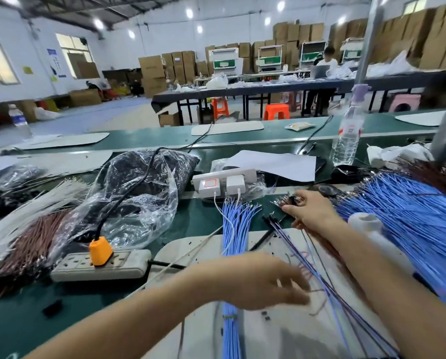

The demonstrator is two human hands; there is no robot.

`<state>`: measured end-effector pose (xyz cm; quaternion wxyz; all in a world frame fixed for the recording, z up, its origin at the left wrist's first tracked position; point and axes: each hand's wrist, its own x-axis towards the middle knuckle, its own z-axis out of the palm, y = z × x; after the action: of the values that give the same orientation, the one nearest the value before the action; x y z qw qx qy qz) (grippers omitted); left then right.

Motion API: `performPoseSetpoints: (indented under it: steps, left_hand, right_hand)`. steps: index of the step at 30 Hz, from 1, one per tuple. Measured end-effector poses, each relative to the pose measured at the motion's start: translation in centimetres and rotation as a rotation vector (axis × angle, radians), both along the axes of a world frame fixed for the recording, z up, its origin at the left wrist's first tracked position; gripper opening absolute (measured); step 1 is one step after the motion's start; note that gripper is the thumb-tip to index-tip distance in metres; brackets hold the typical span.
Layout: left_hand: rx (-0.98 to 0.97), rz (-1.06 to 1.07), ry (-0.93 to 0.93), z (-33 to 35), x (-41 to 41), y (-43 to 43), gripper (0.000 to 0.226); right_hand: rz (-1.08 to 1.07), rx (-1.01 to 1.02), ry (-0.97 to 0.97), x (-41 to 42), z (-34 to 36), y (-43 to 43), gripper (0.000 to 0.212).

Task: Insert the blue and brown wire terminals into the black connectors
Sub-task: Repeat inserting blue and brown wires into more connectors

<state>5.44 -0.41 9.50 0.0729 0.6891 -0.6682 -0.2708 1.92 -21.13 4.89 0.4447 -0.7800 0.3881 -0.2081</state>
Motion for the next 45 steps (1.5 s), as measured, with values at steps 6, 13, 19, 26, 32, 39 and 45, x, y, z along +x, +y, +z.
performPoseSetpoints:
  steps: [6,13,19,26,32,39,45]
  left_hand:
    - [-0.025,0.522,-0.33,-3.5,6.1,-2.7,0.032]
    - [-0.086,0.716,-0.202,-5.1,7.0,-3.5,0.029]
    - [-0.062,0.712,-0.212,-4.8,8.4,-3.1,0.018]
    - [0.023,0.705,-0.343,-5.2,8.2,-3.1,0.035]
    - [-0.024,0.751,-0.29,-5.8,8.0,-3.0,0.037]
    - [-0.071,0.697,-0.367,-5.9,8.2,-3.2,0.039]
    - [-0.099,0.77,-0.128,-6.5,8.6,-2.6,0.038]
  right_hand:
    - [0.049,-0.339,-0.004,4.2,-3.0,4.1,0.053]
    - [-0.043,-0.233,-0.286,4.1,-6.1,6.0,0.005]
    - [0.225,0.057,-0.285,3.5,-5.9,5.7,0.026]
    - [0.318,-0.214,-0.061,3.2,-5.4,6.8,0.02]
    - [0.353,-0.273,-0.036,3.2,-5.5,6.9,0.026]
    - [0.349,-0.315,-0.038,3.2,-5.7,7.3,0.028]
    - [0.357,-0.306,-0.042,3.1,-5.6,7.3,0.029]
